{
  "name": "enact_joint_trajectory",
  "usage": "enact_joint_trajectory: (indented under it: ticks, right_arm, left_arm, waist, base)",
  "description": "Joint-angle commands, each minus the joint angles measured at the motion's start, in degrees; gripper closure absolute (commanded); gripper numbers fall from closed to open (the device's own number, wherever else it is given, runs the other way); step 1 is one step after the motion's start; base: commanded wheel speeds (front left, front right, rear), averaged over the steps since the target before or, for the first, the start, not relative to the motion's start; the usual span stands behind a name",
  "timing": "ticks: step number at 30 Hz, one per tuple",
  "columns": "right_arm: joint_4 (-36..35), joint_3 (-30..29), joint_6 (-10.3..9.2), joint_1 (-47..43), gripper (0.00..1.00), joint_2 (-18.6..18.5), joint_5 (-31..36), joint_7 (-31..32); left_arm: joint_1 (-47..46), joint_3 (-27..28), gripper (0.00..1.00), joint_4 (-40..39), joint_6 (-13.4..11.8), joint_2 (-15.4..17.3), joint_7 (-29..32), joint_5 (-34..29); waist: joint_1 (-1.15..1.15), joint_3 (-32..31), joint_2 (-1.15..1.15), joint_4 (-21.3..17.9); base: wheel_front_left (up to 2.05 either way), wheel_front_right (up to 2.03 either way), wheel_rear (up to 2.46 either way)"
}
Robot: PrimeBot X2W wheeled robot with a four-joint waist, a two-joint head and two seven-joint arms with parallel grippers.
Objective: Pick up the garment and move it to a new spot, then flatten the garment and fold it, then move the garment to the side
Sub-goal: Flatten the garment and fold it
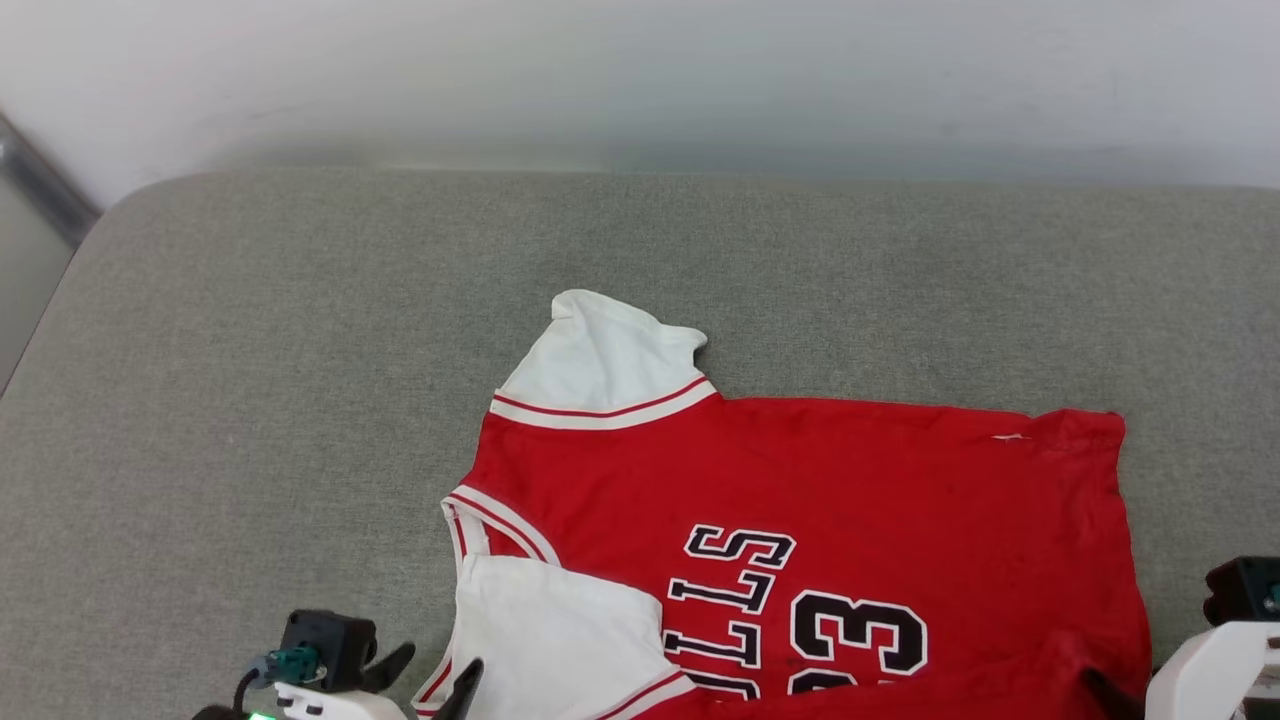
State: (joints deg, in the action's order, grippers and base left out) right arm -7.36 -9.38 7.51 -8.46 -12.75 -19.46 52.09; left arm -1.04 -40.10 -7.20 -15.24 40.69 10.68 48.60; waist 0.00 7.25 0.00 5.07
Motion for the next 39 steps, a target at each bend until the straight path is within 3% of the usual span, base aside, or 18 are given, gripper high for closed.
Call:
enact_joint_trajectory:
  ticks: [1, 5, 10, 13, 20, 29, 34, 39]
  right_arm:
    - [-0.7, -0.2, -0.04, 1.5, 0.00, 0.4, -1.4, -2.1]
    - [-1.4, -0.2, -0.04, 2.8, 0.00, -0.1, -2.6, -7.1]
    - [-2.3, 1.3, -0.03, 4.5, 0.00, -0.9, -3.5, -14.9]
    - [-2.9, 2.0, -0.04, 6.4, 0.00, -0.7, -4.5, -23.3]
    - [-2.8, 4.8, -0.03, 7.3, 0.00, -0.8, -4.4, -38.9]
    - [-3.0, 8.5, -0.03, 9.6, 0.00, 0.2, -4.4, -50.6]
    - [-3.1, 8.9, -0.03, 11.4, 0.00, 1.6, -4.1, -53.6]
    - [-3.0, 10.5, -0.03, 13.0, 0.00, 1.7, -3.9, -54.9]
  left_arm:
    - [-1.7, 0.7, 0.00, -0.4, 1.0, -0.4, -2.9, -1.5]
    - [-3.2, 3.1, 0.00, -0.2, 1.4, -1.1, -9.8, -3.5]
    - [-4.6, 5.3, 0.00, 0.3, 0.1, -2.2, -17.6, -7.1]
    - [-5.2, 6.9, 0.00, 0.4, -0.6, -3.1, -22.8, -9.3]
    - [-4.6, 12.2, 0.00, -1.5, -0.5, -7.0, -25.9, -14.1]
    - [-2.8, 19.8, 0.00, -1.8, 5.3, -12.1, -25.9, -18.3]
    - [-6.8, 20.4, 0.00, 0.6, 9.5, -10.0, -24.4, -17.6]
    - [-14.8, 20.1, 0.00, 1.9, 14.9, -6.3, -14.9, -13.4]
  waist:
    - [0.00, -0.8, 0.00, -0.3]
    - [0.00, -1.6, 0.00, -0.7]
    - [0.00, -2.1, 0.00, -1.3]
    - [0.00, -2.3, 0.00, -1.6]
    - [0.00, -2.3, 0.00, -2.1]
    - [0.00, 0.8, 0.00, -4.5]
    - [0.00, 4.2, 0.00, -6.9]
    - [0.00, 8.2, 0.00, -9.2]
  base:
    - [0.00, 0.00, 0.00]
    - [0.00, 0.00, 0.00]
    - [0.00, 0.00, 0.00]
    - [0.00, 0.00, 0.00]
    - [0.00, 0.00, 0.00]
    - [0.00, 0.00, 0.00]
    - [0.00, 0.00, 0.00]
    - [0.00, 0.00, 0.00]
